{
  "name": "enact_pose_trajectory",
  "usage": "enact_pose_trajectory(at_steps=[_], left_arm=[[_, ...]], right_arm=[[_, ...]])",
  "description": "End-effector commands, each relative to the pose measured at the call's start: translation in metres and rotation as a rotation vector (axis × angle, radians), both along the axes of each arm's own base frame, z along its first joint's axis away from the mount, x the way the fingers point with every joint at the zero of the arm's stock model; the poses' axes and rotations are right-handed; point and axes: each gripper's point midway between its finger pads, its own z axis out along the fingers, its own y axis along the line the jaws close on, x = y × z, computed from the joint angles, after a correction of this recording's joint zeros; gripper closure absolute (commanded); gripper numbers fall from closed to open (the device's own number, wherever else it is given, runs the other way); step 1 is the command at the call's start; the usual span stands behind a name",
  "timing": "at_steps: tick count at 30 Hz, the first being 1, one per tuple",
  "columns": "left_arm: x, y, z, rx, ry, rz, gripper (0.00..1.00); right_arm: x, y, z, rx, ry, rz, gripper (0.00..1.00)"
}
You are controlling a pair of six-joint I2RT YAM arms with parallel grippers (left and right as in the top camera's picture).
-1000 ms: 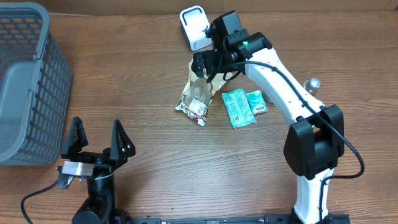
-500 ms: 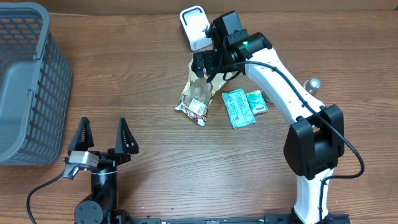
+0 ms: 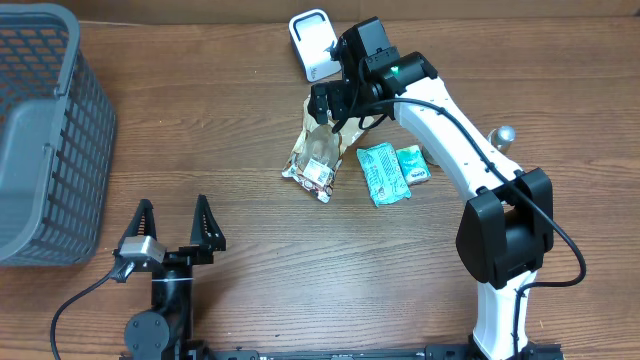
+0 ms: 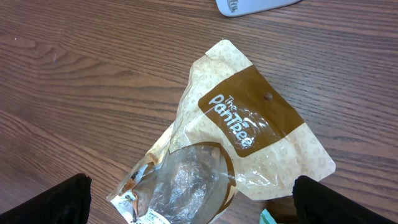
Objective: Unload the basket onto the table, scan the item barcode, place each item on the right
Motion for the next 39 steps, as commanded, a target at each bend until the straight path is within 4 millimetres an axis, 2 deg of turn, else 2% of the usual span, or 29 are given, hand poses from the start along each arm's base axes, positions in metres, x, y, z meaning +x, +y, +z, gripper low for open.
enact_pose_trajectory(at_steps=[1, 6, 30, 39], left_arm=[[0.003, 0.001, -0.021, 0.000, 0.082, 0.007, 0.01], [0.004, 0.001, -0.068, -0.003, 0.275, 0.007, 0.00], [0.004, 0.001, -0.068, 0.007, 0.274, 0.007, 0.00], [0.004, -0.004, -0.068, 0.351, 0.276, -0.001, 0.00]], right_arm=[[0.003, 0.001, 0.006, 0.002, -0.021, 0.002, 0.00], [0.003, 0.001, 0.006, 0.002, -0.021, 0.002, 0.00], [0.003, 0.001, 0.006, 0.002, -0.021, 0.002, 0.00], [0.003, 0.001, 0.006, 0.002, -0.021, 0.002, 0.00]])
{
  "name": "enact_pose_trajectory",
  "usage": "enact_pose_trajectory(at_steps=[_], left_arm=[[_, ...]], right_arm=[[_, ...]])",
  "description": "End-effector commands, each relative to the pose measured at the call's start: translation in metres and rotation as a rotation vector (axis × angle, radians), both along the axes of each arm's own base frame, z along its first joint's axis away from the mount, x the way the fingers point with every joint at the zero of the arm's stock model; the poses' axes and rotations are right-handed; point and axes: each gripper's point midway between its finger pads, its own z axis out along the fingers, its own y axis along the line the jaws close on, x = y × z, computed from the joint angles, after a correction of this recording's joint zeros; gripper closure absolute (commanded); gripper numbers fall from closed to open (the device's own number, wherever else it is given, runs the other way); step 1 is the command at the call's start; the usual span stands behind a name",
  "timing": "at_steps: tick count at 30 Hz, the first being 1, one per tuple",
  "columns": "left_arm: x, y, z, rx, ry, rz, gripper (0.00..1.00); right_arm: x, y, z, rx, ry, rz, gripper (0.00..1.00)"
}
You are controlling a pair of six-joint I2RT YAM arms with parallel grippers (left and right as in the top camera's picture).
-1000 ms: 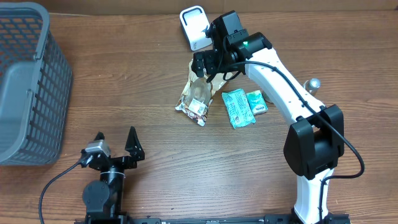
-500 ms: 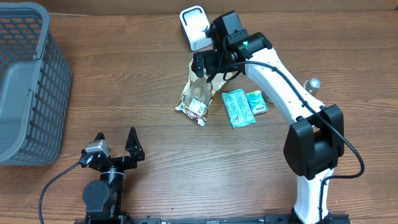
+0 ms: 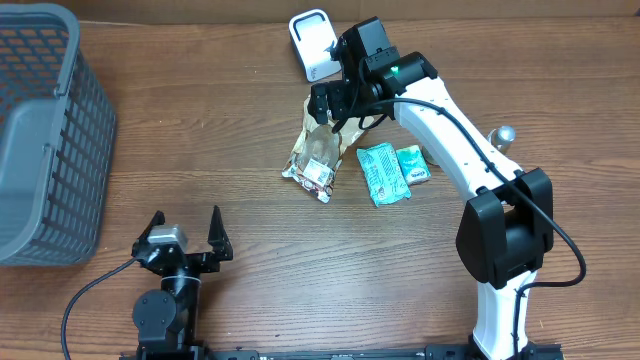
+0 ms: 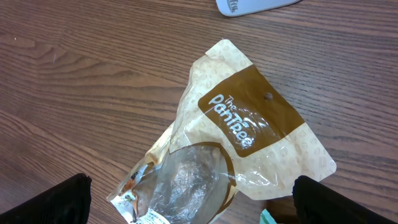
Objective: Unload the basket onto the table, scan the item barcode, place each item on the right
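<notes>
A brown and cream snack bag (image 3: 318, 152) printed "The PanTree" (image 4: 239, 127) lies flat on the wooden table. My right gripper (image 3: 333, 110) hovers over the bag's upper end. It is open, with black fingers (image 4: 46, 202) either side of the bag and not touching it (image 4: 193, 200). A white barcode scanner (image 3: 312, 44) stands just behind the bag, and its edge (image 4: 252, 5) shows at the top of the right wrist view. My left gripper (image 3: 187, 218) is open and empty near the front left.
Two teal packets (image 3: 383, 173) (image 3: 413, 164) lie right of the bag; a corner of one (image 4: 267, 218) shows in the right wrist view. A grey mesh basket (image 3: 45, 130) fills the far left. The right arm's base (image 3: 503, 240) stands at the front right.
My left gripper has shifted slightly right and toward the front edge, its fingers now less spread in the overhead view. The right gripper and the bag have not moved.
</notes>
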Motion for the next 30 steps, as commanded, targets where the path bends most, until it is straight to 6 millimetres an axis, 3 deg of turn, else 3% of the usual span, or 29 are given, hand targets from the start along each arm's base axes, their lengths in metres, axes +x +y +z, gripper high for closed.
enact_pose_trajectory(at_steps=[1, 30], left_arm=[[-0.0003, -0.0040, 0.0003, 0.204, -0.003, -0.036, 0.00], [-0.0002, -0.0036, 0.0008, 0.183, -0.006, -0.032, 0.01]], right_arm=[[0.0025, 0.0013, 0.0061, 0.003, -0.021, 0.002, 0.00], [0.0025, 0.0013, 0.0061, 0.003, -0.021, 0.002, 0.00]])
